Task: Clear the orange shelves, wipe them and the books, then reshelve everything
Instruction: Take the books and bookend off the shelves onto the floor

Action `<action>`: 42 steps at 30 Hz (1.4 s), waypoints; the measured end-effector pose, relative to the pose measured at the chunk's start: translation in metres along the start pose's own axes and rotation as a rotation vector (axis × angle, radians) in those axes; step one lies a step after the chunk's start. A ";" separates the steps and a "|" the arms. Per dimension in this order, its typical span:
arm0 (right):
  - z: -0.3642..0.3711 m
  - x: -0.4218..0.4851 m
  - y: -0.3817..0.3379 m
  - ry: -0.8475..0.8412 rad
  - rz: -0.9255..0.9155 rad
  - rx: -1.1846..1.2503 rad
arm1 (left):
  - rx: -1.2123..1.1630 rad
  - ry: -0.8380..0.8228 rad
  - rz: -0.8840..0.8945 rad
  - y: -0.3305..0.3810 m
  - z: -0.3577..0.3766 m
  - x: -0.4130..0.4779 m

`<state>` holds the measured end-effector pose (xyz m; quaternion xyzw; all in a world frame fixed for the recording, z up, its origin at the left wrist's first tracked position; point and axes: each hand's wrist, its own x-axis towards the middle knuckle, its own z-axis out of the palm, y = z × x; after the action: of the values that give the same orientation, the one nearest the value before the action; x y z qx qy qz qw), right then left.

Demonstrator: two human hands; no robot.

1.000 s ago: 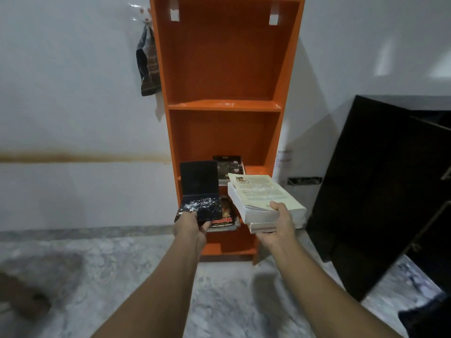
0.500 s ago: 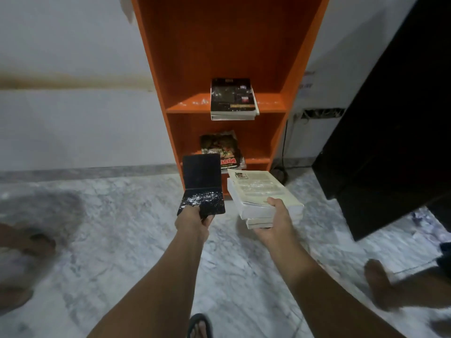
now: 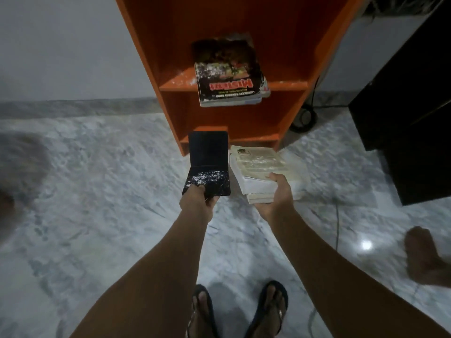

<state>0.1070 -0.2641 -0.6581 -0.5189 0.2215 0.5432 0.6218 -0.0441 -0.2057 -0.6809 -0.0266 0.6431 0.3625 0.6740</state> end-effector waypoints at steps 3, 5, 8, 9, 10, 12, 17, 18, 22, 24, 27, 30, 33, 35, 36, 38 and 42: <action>-0.015 0.068 0.015 0.008 -0.002 -0.037 | 0.006 0.018 -0.019 -0.029 0.002 0.066; -0.027 0.113 0.025 0.002 -0.001 -0.060 | 0.013 -0.003 -0.016 -0.045 0.003 0.107; -0.040 0.176 0.038 0.062 -0.001 -0.092 | -0.014 0.022 -0.024 -0.063 0.008 0.169; -0.042 0.195 0.041 0.078 -0.002 -0.086 | -0.027 0.035 -0.030 -0.068 0.010 0.187; -0.044 0.214 0.044 0.077 -0.008 -0.068 | -0.036 0.036 -0.034 -0.073 0.013 0.204; -0.047 0.248 0.050 0.016 -0.023 -0.044 | -0.053 0.025 -0.021 -0.083 0.019 0.236; -0.058 0.323 0.072 -0.163 -0.074 -0.018 | -0.095 -0.015 0.024 -0.108 0.023 0.299; -0.062 0.334 0.078 -0.150 -0.088 -0.013 | -0.102 -0.024 0.036 -0.114 0.021 0.308; -0.087 0.361 0.105 -0.113 -0.107 0.039 | -0.097 -0.061 0.061 -0.131 0.008 0.336; -0.097 0.367 0.112 -0.142 -0.124 0.068 | -0.098 -0.063 0.061 -0.137 0.000 0.344; -0.110 0.368 0.121 -0.145 -0.109 0.048 | -0.087 -0.043 0.049 -0.148 -0.013 0.347; -0.128 0.371 0.131 -0.105 -0.087 -0.019 | -0.077 -0.037 0.022 -0.160 -0.023 0.351; -0.146 0.372 0.140 -0.029 -0.075 -0.072 | -0.025 -0.022 0.007 -0.170 -0.031 0.357; -0.156 0.374 0.145 0.006 -0.084 -0.105 | 0.060 0.030 0.034 -0.175 -0.039 0.366; -0.157 0.372 0.146 0.022 -0.094 -0.131 | 0.111 0.061 0.044 -0.178 -0.044 0.373; -0.158 0.369 0.147 0.056 -0.117 -0.182 | 0.330 0.160 0.096 -0.185 -0.055 0.390; -0.158 0.370 0.148 0.149 -0.170 -0.204 | 0.722 0.244 0.253 -0.191 -0.070 0.391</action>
<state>0.1338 -0.2581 -1.0854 -0.6353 0.1661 0.4683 0.5912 -0.0391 -0.2034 -1.1217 0.2487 0.8026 0.1874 0.5087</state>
